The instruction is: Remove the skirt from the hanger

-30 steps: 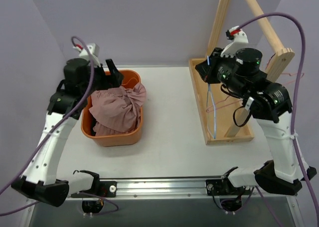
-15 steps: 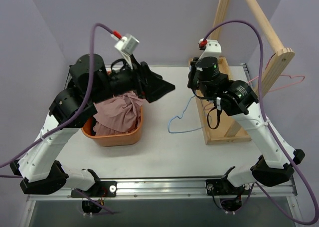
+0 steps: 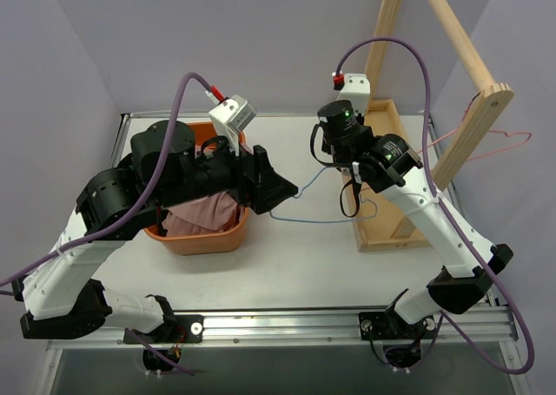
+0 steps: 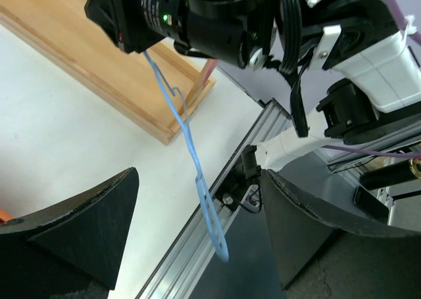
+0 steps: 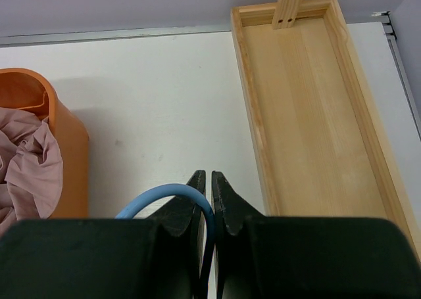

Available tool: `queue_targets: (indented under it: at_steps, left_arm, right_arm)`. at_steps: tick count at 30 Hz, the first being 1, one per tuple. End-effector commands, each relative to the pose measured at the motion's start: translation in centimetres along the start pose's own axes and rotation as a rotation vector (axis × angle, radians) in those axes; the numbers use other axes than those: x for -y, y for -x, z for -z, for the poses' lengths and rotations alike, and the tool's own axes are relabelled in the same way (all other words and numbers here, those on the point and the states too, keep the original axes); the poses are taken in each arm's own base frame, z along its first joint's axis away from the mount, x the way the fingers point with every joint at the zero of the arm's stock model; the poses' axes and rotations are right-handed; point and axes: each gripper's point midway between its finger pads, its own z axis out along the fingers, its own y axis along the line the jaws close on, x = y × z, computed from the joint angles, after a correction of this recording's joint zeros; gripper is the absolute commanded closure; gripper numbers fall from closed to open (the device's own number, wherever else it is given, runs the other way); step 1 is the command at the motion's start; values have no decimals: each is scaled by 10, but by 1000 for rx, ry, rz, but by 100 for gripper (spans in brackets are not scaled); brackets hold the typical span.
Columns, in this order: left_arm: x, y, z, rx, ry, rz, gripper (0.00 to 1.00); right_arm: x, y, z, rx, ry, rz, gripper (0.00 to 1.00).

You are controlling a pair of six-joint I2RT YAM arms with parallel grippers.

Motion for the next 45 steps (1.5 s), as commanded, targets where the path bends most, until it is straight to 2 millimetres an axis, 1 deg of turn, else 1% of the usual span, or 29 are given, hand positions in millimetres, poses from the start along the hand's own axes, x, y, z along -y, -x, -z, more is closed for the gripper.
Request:
queue_targets:
  at_steps: [1, 5, 8, 9, 12, 15, 16, 20, 21, 22, 23, 29, 32, 34, 35, 36, 39, 40, 42, 43, 44, 45]
  left_arm:
    - [-12, -13, 14, -35, 63, -23, 17]
    - [-24, -29, 17, -77, 103, -19, 17]
    - [-19, -36, 14, -92, 74, -4, 19]
    - [-18, -35, 15, -89, 71, -2, 20]
    - [-21, -38, 16, -100, 86, -7, 22]
    - [-20, -40, 15, -109, 82, -2, 27]
    - [-19, -40, 15, -107, 76, -2, 32]
    - [-13, -34, 12, -91, 59, 8, 43]
    - [-14, -35, 9, -99, 63, 9, 45]
    - [-9, -36, 10, -109, 39, 10, 46]
    - [-10, -37, 8, -116, 42, 10, 48]
    - [-11, -36, 8, -106, 52, 17, 55]
    - [-13, -38, 6, -118, 61, 19, 67]
    - [-14, -41, 6, -132, 68, 14, 91]
    - [-17, -42, 6, -137, 83, 13, 97]
    - [-21, -39, 7, -125, 106, 4, 98]
    - [-27, -43, 11, -139, 130, -16, 98]
    - [-29, -44, 11, -143, 139, -23, 98]
    - [-39, -46, 13, -146, 183, -46, 98]
    - [-43, -49, 12, -154, 194, -56, 98]
    - [-47, -48, 13, -150, 205, -69, 98]
    - [-50, -46, 13, -138, 211, -75, 98]
  right_arm:
    - [10, 17, 1, 50, -44, -18, 100]
    - [11, 20, 2, 54, -43, -20, 100]
    - [13, 19, -1, 52, -53, -19, 100]
    - [14, 21, -2, 54, -55, -21, 100]
    - [11, 22, -2, 55, -50, -26, 100]
    - [9, 24, -3, 51, -48, -21, 100]
    - [9, 24, -4, 50, -48, -22, 100]
    - [8, 25, -5, 51, -48, -26, 100]
    - [7, 25, -5, 53, -46, -26, 100]
    - [7, 25, -6, 52, -51, -26, 100]
    - [5, 25, -7, 53, -51, -25, 100]
    - [3, 25, -11, 53, -61, -20, 100]
    - [2, 27, -12, 54, -62, -19, 100]
    - [3, 29, -10, 59, -62, -23, 100]
    - [3, 29, -11, 58, -64, -23, 100]
    - [3, 31, -8, 60, -56, -26, 100]
    - [3, 34, -4, 64, -33, -30, 100]
    - [-2, 34, -1, 57, 2, -29, 94]
    - [-5, 39, 7, 61, 56, -40, 76]
    - [-13, 38, 13, 48, 115, -36, 51]
    - [-16, 38, 18, 44, 143, -42, 38]
    - [-14, 42, 27, 53, 167, -60, 28]
